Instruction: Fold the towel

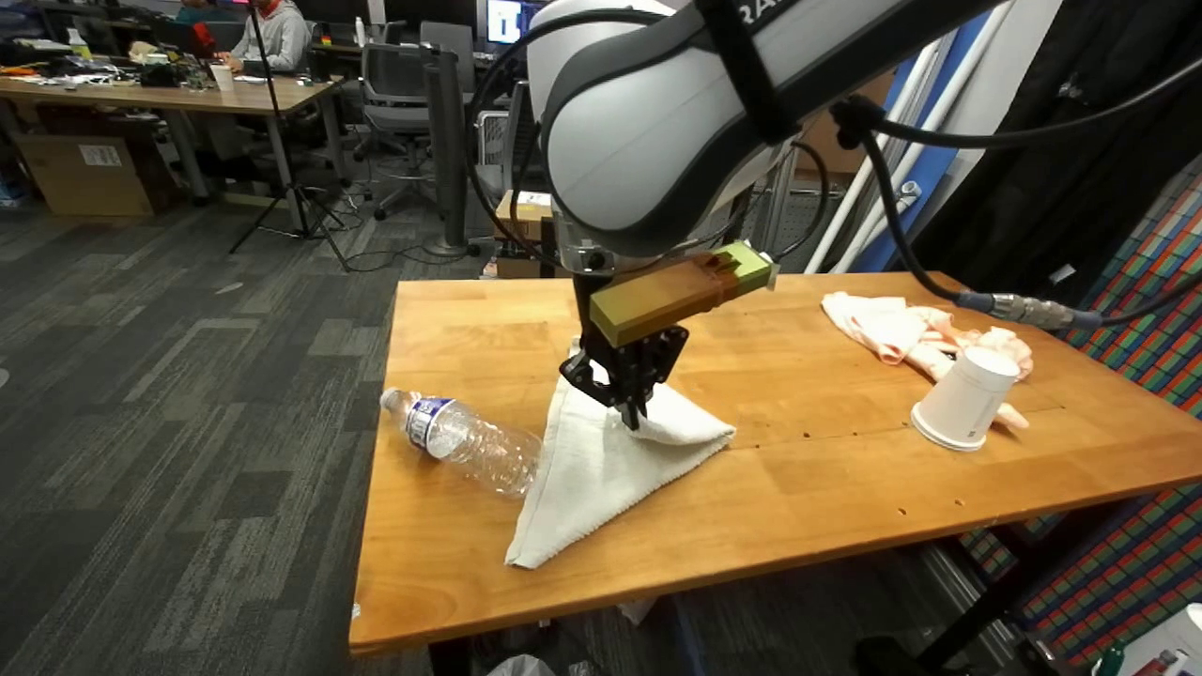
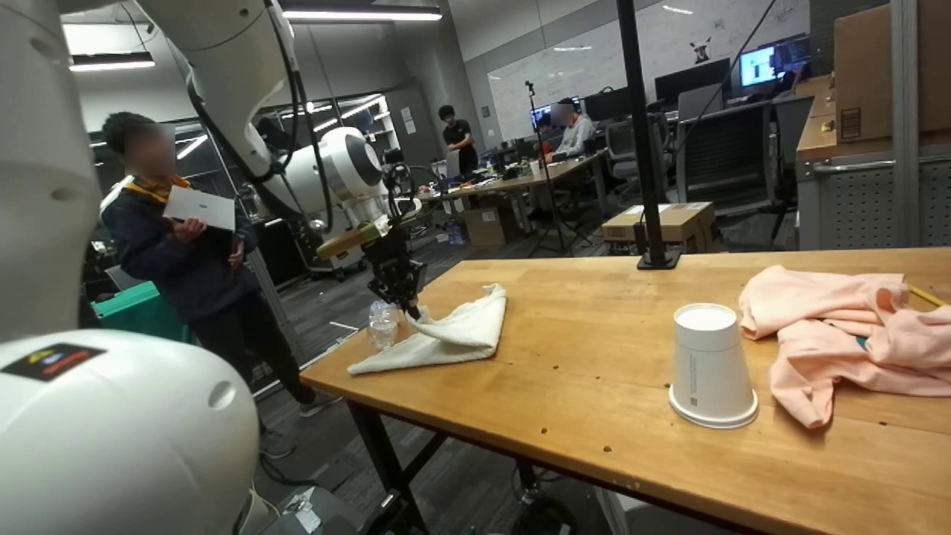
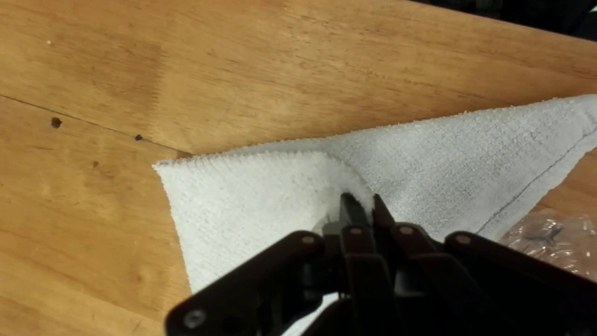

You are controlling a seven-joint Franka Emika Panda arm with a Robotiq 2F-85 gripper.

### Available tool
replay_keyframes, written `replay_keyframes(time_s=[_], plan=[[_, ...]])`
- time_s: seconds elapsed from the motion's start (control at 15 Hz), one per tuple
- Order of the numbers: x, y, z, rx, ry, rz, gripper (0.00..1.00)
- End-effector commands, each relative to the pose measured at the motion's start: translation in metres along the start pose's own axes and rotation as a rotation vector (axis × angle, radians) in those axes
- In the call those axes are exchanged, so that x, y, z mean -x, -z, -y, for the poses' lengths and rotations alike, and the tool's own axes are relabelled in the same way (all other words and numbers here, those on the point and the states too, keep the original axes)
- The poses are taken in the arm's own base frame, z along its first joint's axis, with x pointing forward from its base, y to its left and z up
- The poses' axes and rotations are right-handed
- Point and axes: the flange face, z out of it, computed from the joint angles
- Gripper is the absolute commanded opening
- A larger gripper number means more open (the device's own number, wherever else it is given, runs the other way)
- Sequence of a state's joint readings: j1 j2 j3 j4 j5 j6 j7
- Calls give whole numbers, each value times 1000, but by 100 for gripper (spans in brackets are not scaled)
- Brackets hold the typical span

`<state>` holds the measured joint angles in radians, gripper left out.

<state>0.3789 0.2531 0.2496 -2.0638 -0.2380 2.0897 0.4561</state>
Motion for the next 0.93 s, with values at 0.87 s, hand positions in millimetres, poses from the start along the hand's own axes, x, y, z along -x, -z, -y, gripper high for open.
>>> replay_keyframes(time_s=[0.87], plan=[[29,66,-4,-34,-80,-123,4]])
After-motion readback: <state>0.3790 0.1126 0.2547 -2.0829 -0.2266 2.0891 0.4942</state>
